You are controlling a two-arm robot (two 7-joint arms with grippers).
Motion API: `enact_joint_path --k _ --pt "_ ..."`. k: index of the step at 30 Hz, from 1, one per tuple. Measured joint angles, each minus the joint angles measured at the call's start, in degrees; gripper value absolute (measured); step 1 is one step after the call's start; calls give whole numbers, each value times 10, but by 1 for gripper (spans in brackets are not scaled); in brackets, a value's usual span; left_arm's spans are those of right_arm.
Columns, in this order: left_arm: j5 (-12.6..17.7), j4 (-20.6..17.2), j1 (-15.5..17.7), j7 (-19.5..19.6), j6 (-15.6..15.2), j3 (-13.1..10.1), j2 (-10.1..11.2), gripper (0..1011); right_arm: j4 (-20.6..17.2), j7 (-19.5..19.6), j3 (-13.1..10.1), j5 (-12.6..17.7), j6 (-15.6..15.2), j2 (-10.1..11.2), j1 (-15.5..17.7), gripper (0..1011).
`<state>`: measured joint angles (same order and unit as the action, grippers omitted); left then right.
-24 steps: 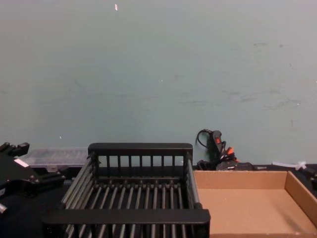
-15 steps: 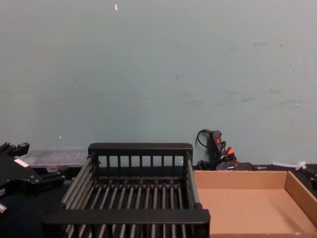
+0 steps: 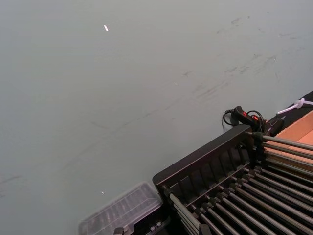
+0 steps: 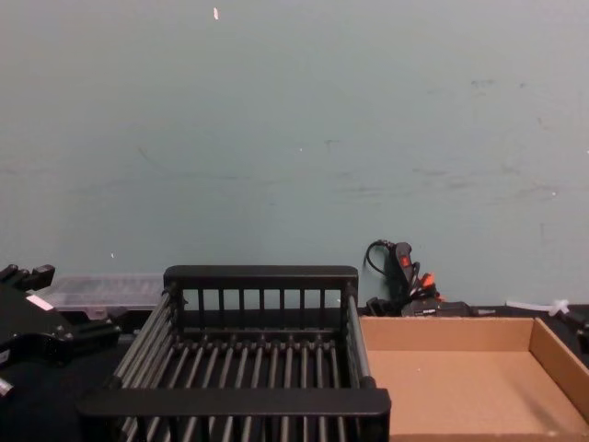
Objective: Pick up the white tape and place it into the black box , Pick up the silver tape and place it into the brown box.
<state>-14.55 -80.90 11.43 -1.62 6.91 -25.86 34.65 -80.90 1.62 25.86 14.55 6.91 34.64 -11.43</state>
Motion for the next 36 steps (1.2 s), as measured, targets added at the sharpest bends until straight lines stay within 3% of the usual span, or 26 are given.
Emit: enact_joint_path --k 36 --pt "0 0 0 0 0 0 0 1001 0 0 0 0 0 0 0 1002"
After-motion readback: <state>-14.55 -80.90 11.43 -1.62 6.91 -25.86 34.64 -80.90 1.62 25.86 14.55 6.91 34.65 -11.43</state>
